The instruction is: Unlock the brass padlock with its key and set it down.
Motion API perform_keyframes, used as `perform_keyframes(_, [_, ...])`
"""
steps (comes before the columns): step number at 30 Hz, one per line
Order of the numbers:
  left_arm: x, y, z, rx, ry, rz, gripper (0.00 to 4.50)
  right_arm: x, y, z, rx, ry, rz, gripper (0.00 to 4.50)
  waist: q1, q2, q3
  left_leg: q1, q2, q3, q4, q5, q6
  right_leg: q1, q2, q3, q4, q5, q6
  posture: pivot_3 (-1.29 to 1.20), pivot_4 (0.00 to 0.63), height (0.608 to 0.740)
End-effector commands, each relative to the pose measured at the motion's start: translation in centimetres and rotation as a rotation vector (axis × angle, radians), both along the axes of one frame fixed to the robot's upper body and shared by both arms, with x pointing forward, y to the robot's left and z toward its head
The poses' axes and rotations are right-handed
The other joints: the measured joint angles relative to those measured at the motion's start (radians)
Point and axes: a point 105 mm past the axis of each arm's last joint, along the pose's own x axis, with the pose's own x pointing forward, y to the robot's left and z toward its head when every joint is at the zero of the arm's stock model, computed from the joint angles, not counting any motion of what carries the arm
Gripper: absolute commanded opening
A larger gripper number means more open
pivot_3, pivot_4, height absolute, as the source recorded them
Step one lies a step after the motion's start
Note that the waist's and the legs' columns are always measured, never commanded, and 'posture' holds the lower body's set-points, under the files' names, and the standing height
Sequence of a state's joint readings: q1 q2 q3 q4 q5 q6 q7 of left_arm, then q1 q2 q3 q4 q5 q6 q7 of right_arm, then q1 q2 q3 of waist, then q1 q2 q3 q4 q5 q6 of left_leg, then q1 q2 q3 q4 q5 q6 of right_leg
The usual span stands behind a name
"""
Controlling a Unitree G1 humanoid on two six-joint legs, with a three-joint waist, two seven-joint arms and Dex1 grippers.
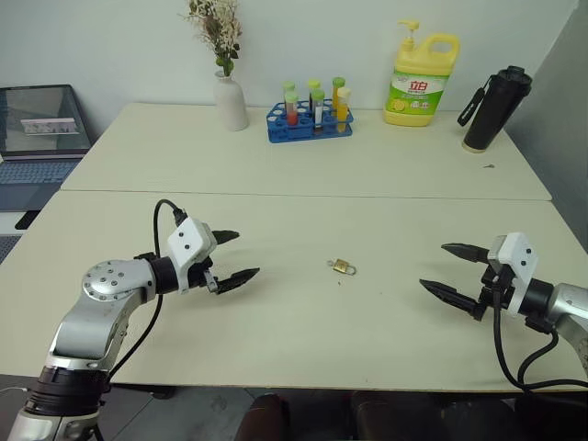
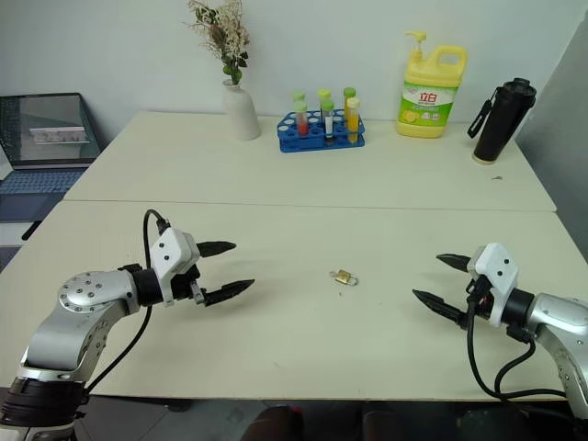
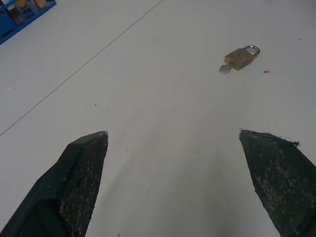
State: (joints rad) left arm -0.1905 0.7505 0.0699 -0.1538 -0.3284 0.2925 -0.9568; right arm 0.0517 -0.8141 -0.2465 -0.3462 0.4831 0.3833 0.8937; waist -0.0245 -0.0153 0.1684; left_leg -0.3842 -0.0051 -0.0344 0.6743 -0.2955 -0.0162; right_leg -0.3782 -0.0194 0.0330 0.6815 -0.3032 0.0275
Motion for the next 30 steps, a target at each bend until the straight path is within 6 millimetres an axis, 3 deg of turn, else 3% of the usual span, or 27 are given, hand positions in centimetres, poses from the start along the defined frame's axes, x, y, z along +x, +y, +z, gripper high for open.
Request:
perform_keyframes(1, [-0.5,-0.7,0.7,-0.01,-0.022,-0.058,4.46,-0.1,0.3,0.6,-0.013,-0.026,0.02,4.5,0.0,0.0,0.0,0.0,0.0,0.0,0.0,0.0,0.0,0.0,0.0,0.0,0.0,0.0,0.0,0.0,0.15,0.74])
perform_keyframes(11, [-0.7,-1.0,1.0,0.027,-0.129,-0.078,4.46,-0.2,0.6,0.4,-0.017,-0.026,0.03,4.5,0.0,0.0,0.0,0.0,0.0,0.0,0.0,0.0,0.0,0.0,0.0,0.0,0.0,0.0,0.0,0.0,0.15,0.74])
perform_keyframes(15, [-0.7,-0.6,1.0,-0.009,-0.07,-0.083,4.46,-0.3,0.9,0.6,-0.025,-0.032,0.046,4.5,0.0,0.0,0.0,0.0,0.0,0.0,0.0,0.0,0.0,0.0,0.0,0.0,0.0,0.0,0.0,0.0,0.15,0.74])
perform_keyframes(18, [-1.7,-1.0,1.7,-0.059,-0.019,-0.192,4.46,-0.5,1.3,0.7,-0.027,-0.025,0.074,4.5,-0.001,0.0,0.0,0.0,0.0,0.0,0.0,0.0,0.0,0.0,0.0,0.0,0.0,0.0,0.0,0.0,0.15,0.74])
perform_keyframes(20, [-2.0,-1.3,2.3,-0.023,-0.064,-0.244,4.46,-0.7,2.0,0.7,-0.037,-0.016,0.117,4.5,-0.001,0.0,0.0,0.0,0.0,0.0,0.0,0.0,0.0,0.0,0.0,-0.001,0.0,0.0,0.0,0.0,0.15,0.74])
perform_keyframes(25, [-2.7,-1.7,1.7,0.082,-0.043,-0.34,4.46,-0.7,4.6,0.8,-0.035,-0.009,0.202,4.5,-0.002,0.0,0.0,0.0,0.0,-0.001,0.0,0.0,0.0,0.0,0.0,-0.001,0.0,0.0,0.0,0.0,0.15,0.74])
perform_keyframes(30, [-2.5,-1.9,1.6,0.093,-0.04,-0.363,4.46,1.4,6.7,-0.5,-0.103,0.006,0.121,4.5,-0.003,0.0,0.0,0.0,0.0,-0.001,0.0,0.0,0.0,0.0,0.0,-0.001,0.0,0.0,0.0,0.0,0.15,0.74])
